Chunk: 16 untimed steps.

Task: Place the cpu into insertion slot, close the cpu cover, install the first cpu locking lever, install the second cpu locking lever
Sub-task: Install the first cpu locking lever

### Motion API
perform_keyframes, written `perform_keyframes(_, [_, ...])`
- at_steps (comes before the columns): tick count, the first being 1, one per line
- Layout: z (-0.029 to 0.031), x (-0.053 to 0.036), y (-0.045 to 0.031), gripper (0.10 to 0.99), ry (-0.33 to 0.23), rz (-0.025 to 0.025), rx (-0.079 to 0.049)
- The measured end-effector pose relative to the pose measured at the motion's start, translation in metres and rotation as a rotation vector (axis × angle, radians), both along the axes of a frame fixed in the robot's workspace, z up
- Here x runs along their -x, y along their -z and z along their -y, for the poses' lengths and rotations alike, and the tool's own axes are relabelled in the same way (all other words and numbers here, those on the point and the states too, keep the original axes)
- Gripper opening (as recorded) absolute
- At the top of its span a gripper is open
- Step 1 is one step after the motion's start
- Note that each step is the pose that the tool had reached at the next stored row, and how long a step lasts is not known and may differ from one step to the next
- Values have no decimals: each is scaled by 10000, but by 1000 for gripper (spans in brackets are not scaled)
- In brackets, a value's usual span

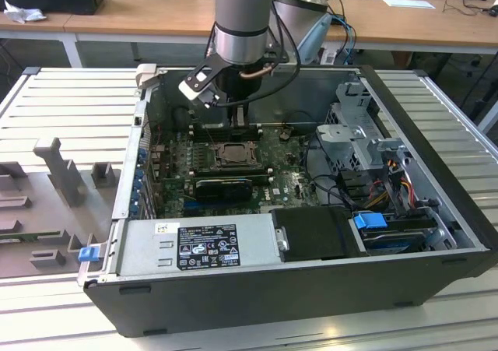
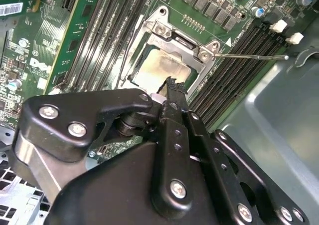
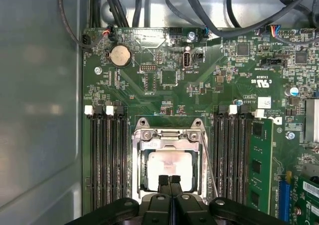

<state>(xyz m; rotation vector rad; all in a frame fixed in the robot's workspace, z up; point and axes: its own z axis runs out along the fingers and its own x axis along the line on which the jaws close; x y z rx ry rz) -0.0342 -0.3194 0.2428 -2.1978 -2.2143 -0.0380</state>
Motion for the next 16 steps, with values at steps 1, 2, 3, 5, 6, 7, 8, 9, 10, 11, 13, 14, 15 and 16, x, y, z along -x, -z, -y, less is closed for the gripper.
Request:
perform_keyframes(1, [0,0,-38,106,0,1,0])
perform_keyframes(2, [0,0,-179,106,0,0,1])
perform_keyframes(3, [0,0,-277,106,0,1,-1])
perform_keyframes(5, [0,0,-392,106,0,0,-1])
perform_keyframes(6, [0,0,-432,106,0,1,-1])
perform_keyframes(7, [0,0,-450,106,-1,0,0])
perform_keyframes(8, [0,0,-450,106,-25,1,-2])
perform_keyframes(9, [0,0,-450,106,-243,1,-2])
perform_keyframes(10, [0,0,-450,106,-434,1,-1])
perform_keyframes(11, [0,0,-450,106,-728,0,3])
perform_keyframes(13, [0,-1,-451,106,-1204,-4,63])
perform_keyframes(14, [0,-1,-451,106,-1378,-4,94])
perform_keyframes(15, [0,-1,-450,106,-1593,-5,126])
perform_keyframes(16, [0,0,-450,106,-1774,-6,154])
